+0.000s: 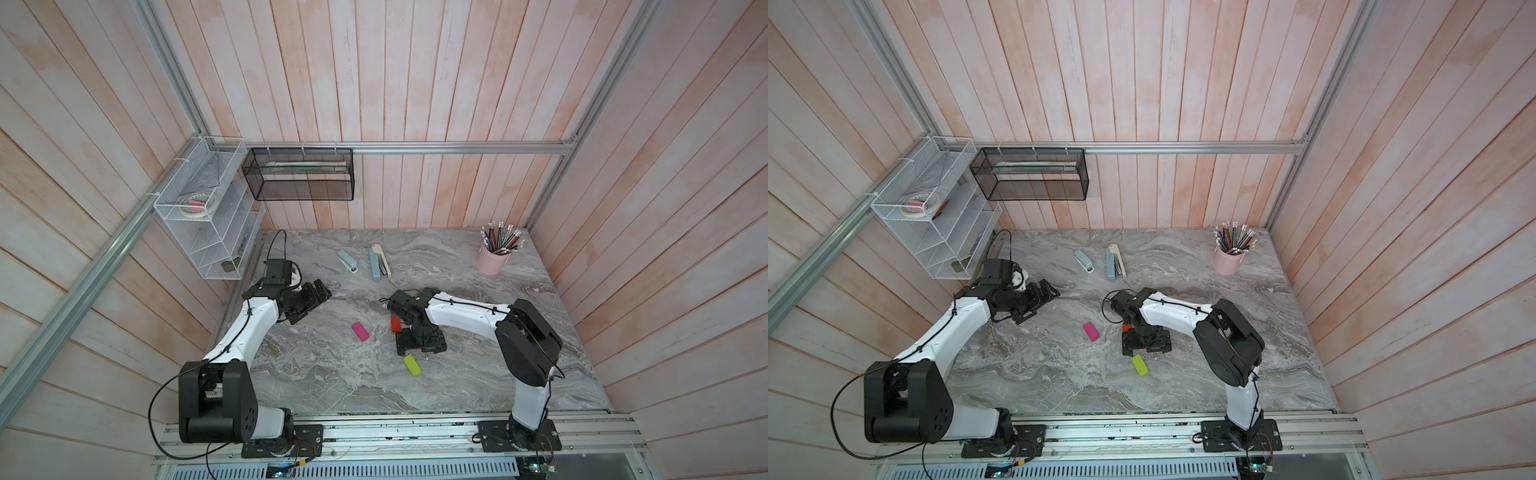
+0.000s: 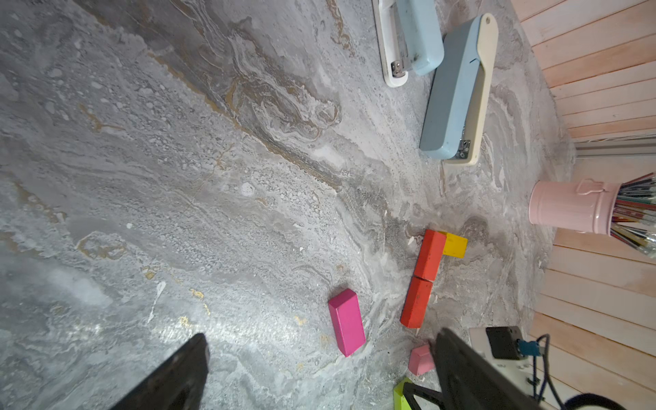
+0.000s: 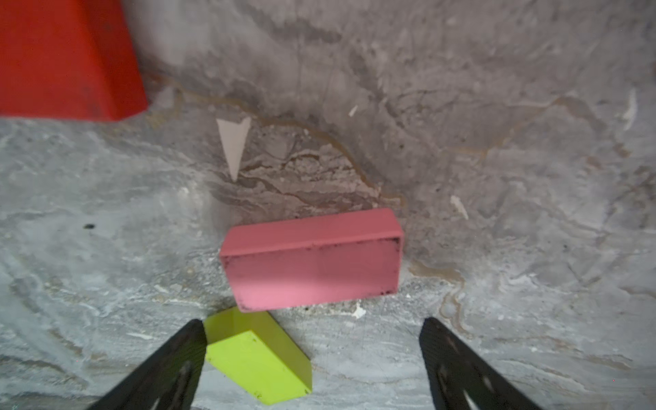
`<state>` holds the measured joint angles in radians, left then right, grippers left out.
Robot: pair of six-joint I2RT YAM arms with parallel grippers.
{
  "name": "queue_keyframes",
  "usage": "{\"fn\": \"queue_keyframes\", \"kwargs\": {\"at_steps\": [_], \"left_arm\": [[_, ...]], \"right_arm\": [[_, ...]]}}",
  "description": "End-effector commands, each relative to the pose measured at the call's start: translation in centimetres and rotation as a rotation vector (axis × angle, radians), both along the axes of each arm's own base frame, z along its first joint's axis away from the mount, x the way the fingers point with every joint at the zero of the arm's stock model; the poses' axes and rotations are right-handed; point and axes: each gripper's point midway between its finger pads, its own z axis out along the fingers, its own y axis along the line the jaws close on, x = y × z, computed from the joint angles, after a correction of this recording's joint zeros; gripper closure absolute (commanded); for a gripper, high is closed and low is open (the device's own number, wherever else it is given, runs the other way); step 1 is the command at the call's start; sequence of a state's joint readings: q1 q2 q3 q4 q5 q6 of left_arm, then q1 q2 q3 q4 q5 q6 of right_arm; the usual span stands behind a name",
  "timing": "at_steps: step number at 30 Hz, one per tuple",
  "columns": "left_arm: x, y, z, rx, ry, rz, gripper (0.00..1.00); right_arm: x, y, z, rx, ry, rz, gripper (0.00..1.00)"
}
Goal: Assemble the number 6 with building blocks
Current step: Pick up the building block from the center of the board.
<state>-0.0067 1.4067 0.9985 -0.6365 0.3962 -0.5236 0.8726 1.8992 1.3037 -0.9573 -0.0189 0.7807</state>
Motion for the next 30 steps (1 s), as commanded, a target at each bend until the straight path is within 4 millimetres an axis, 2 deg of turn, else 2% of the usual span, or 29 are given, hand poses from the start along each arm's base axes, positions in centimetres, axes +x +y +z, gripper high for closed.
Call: {"fn": "queue_keyframes", "kwargs": {"at_steps": [1, 9, 14, 21, 24, 26, 30], "left_arm": [[-0.4, 0.0, 0.4, -0.012, -0.011, 0.000, 0.00], [-0.6, 0.0, 0.4, -0.015, -0.009, 0.013, 0.00], [-0.8, 0.1, 0.3, -0.016, -0.007, 0.023, 0.00], [-0.8, 0.2, 0.1, -0.015, -0.001, 0.037, 0.00], [-0.7, 0.3, 0.1, -0.016, -0.003, 0.041, 0.00], [-0.6, 0.3, 0.1, -0.015, -0.001, 0.043, 0.00], [-0.6, 0.3, 0.1, -0.015, -0.002, 0.044, 0.00]], "right_arm": [[0.5, -0.3, 0.2, 0.010, -0.037, -0.008, 0.03], [1.0, -0.9, -0.8, 0.009, -0.043, 0.012, 0.03], [1.7, -1.4, -1.2, 0.010, -0.057, 0.023, 0.07], [2.5, -0.9, -1.3, 0.035, -0.066, 0.049, 0.12], [2.5, -0.7, -1.3, 0.038, -0.059, 0.054, 0.18], [2.5, -0.6, -1.2, 0.042, -0.059, 0.056, 0.28], [2.3, -0.7, -1.0, 0.043, -0.052, 0.051, 0.41]]}}
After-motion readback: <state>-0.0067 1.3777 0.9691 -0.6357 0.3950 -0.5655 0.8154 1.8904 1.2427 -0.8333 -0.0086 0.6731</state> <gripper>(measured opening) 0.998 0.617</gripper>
